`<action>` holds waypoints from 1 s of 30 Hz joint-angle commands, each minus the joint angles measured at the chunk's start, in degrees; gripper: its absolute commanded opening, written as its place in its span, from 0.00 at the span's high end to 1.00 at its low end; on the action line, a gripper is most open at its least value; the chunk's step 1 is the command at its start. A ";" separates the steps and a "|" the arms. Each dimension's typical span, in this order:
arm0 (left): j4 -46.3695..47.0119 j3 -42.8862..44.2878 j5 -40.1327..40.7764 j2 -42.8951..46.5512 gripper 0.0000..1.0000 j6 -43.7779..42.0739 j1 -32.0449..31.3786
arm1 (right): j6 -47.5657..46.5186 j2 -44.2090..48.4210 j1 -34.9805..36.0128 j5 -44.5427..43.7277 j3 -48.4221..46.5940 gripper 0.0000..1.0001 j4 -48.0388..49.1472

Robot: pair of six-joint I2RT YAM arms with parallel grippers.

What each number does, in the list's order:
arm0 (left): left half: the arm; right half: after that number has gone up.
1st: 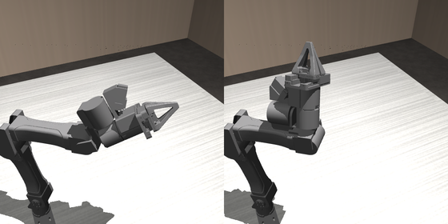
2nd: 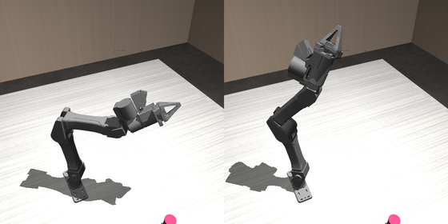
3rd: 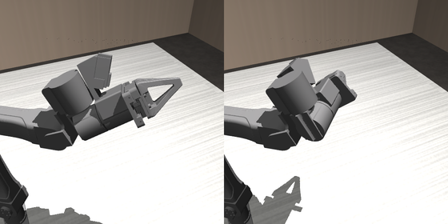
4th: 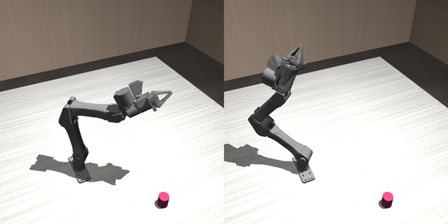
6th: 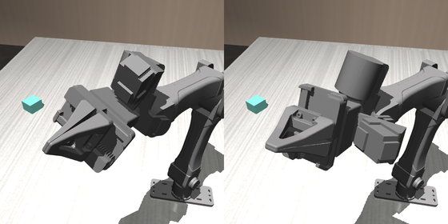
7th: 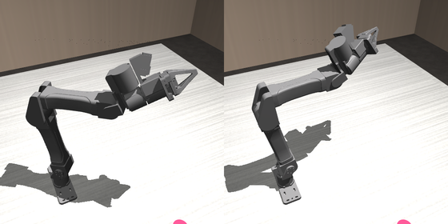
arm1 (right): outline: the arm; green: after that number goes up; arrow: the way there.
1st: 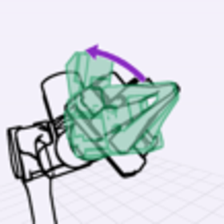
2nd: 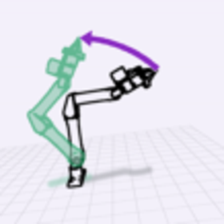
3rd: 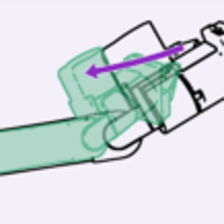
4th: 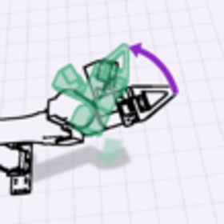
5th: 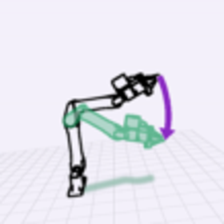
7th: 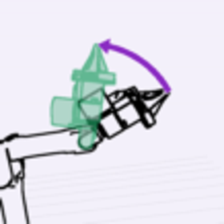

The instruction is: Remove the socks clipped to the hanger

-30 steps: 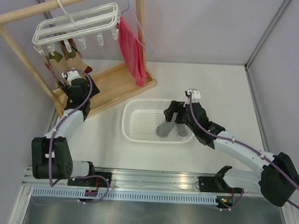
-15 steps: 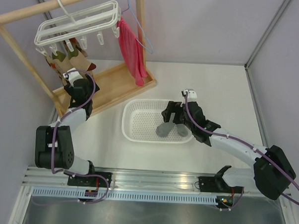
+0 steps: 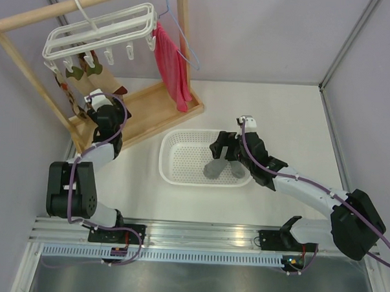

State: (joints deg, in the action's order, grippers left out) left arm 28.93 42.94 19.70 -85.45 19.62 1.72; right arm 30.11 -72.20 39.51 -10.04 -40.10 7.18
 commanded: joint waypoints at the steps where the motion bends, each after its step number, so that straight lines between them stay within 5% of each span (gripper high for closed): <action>1: 5.00 -1.28 1.74 6.07 0.14 -0.53 -1.10 | 1.01 -0.57 -0.22 2.13 -1.30 0.02 3.98; 8: 4.65 -0.57 -0.54 9.50 0.23 -2.05 -1.01 | 1.27 1.89 -0.22 2.84 0.80 0.03 4.25; 21: -3.79 -0.31 1.56 33.67 0.11 -0.10 -6.37 | 1.62 7.60 -0.22 2.40 2.65 0.03 2.93; 30: -5.73 7.41 -0.45 29.92 0.07 -3.09 -5.15 | 1.88 11.03 -0.22 2.75 3.80 0.03 2.32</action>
State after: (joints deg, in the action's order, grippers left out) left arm 24.60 45.98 20.64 -52.97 19.03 -4.32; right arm 31.42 -63.88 39.51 -7.57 -36.34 8.54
